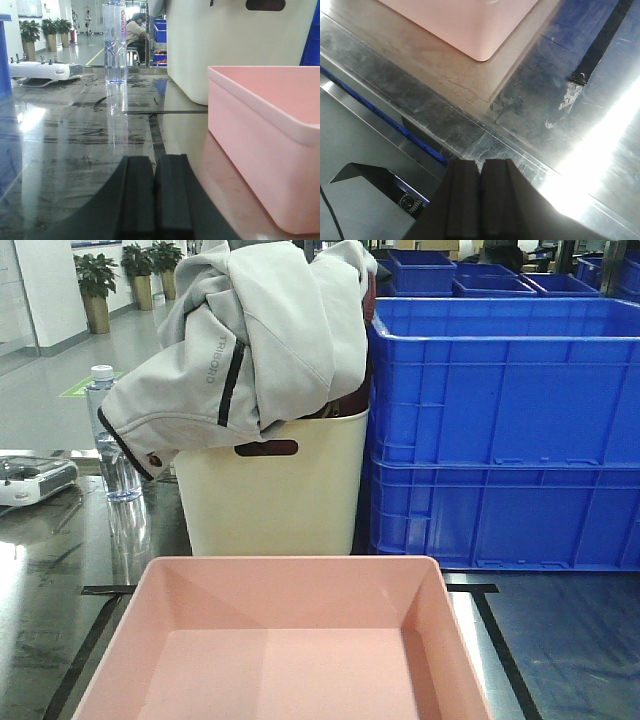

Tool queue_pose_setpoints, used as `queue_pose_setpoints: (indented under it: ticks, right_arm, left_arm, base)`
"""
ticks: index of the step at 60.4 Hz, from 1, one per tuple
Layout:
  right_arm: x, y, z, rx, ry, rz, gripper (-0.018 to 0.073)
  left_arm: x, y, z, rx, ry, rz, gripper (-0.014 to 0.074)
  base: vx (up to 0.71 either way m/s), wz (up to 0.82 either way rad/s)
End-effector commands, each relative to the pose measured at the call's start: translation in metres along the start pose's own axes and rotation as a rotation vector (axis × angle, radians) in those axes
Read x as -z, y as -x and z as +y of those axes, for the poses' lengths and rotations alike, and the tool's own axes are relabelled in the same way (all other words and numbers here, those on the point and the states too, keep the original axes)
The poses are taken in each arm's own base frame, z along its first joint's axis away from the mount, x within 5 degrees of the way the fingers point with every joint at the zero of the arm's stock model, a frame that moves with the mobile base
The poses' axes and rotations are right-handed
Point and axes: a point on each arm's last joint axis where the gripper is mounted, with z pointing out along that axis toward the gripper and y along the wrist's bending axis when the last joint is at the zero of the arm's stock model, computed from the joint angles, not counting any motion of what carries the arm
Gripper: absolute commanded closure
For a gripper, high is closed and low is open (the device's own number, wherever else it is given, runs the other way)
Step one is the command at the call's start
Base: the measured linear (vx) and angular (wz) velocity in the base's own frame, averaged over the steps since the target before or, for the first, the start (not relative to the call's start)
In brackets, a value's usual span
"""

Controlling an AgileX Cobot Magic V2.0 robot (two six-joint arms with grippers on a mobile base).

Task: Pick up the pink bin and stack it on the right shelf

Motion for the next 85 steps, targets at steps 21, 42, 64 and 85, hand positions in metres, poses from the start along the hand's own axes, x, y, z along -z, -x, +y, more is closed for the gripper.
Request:
queue_pose_setpoints:
  ticks: [21,42,64,85]
  right_arm:
    - [0.018,-0.004,-0.021,0.037,-0.485,-0.578,0.0568]
    - [-0.025,-0.052,-0.028,-0.139,-0.652,-0.794,0.0568]
    - [-0.049,-0.076,-0.028,-0.17,-0.661,-0.939,0.0568]
    - [-0.053,-0.077,-0.027,-0.2,-0.605,-0.915,0.0568]
  left_arm:
    - [0.001,0.004,-0.001,0.007,-0.019,-0.094,0.0594]
    - [0.001,0.004,-0.001,0.008,-0.019,-0.094,0.0594]
    - [0.001,0.004,-0.001,0.008,-0.019,-0.093,0.0594]
    - [0.001,0.004,-0.001,0.008,-0.019,-0.093,0.0594]
  base:
    - [0.0,0.0]
    - [0.0,0.0]
    - [0.0,0.0]
    - [0.0,0.0]
